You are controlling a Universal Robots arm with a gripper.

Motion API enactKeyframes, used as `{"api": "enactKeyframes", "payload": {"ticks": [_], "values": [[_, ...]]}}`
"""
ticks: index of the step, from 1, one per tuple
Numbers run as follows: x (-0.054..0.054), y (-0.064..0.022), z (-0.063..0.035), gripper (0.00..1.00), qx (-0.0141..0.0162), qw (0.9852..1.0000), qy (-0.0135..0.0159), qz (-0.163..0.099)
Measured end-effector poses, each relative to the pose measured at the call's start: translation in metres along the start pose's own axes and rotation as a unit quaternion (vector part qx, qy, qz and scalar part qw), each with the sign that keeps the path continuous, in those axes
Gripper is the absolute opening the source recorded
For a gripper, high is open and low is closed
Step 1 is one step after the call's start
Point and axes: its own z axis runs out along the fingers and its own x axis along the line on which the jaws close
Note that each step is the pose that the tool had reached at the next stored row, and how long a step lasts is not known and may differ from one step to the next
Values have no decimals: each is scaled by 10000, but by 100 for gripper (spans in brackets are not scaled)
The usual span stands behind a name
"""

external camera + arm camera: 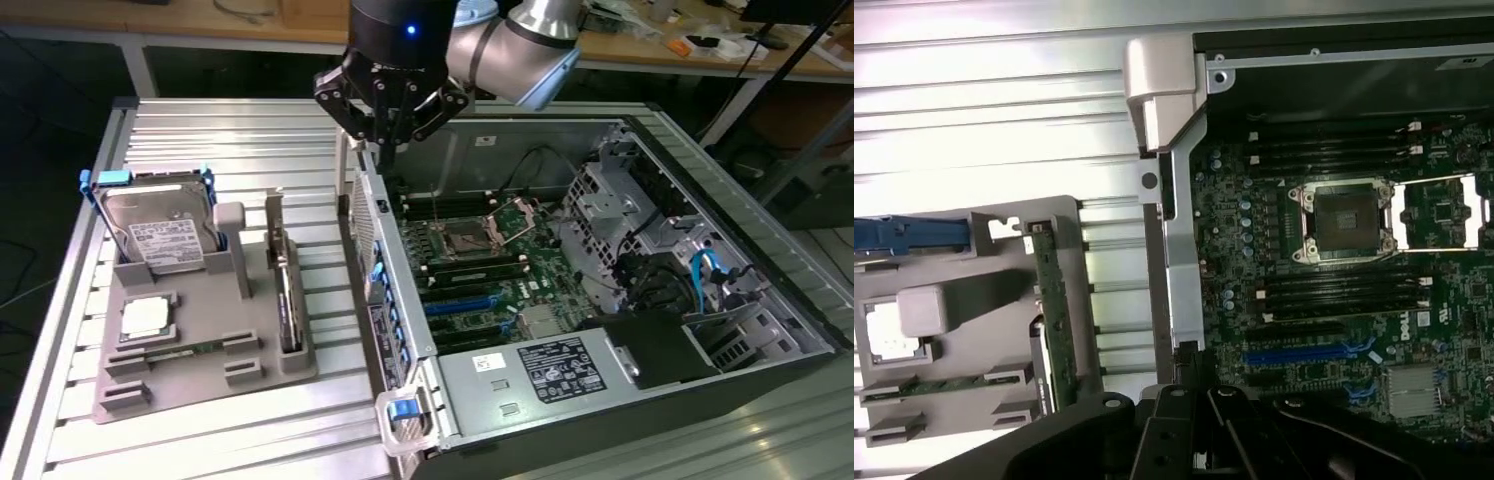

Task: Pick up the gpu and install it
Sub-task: 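Reach for the gpu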

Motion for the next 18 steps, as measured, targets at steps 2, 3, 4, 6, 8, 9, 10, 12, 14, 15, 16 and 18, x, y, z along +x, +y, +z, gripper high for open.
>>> {"api": "enactKeyframes", "payload": {"ticks": [2, 3, 4, 6, 8, 9, 10, 12, 14, 15, 16, 18], "values": [[60, -4, -1, 11, 0, 10000, 0, 1], [84, -6, -2, 11, 0, 10000, 0, 1], [106, -8, -3, 11, 0, 10000, 0, 1], [151, -11, -5, 11, 0, 10000, 0, 0], [197, -15, -6, 11, 0, 10000, 0, 0], [221, -17, -6, 11, 0, 10000, 0, 0], [250, -19, -7, 11, 0, 10000, 0, 1], [305, -23, -8, 11, 0, 10000, 0, 1], [364, -27, -10, 11, 0, 10000, 0, 0], [394, -29, -11, 11, 0, 10000, 0, 0], [421, -31, -12, 11, 0, 10000, 0, 0], [485, -36, -14, 11, 0, 10000, 0, 1]]}}
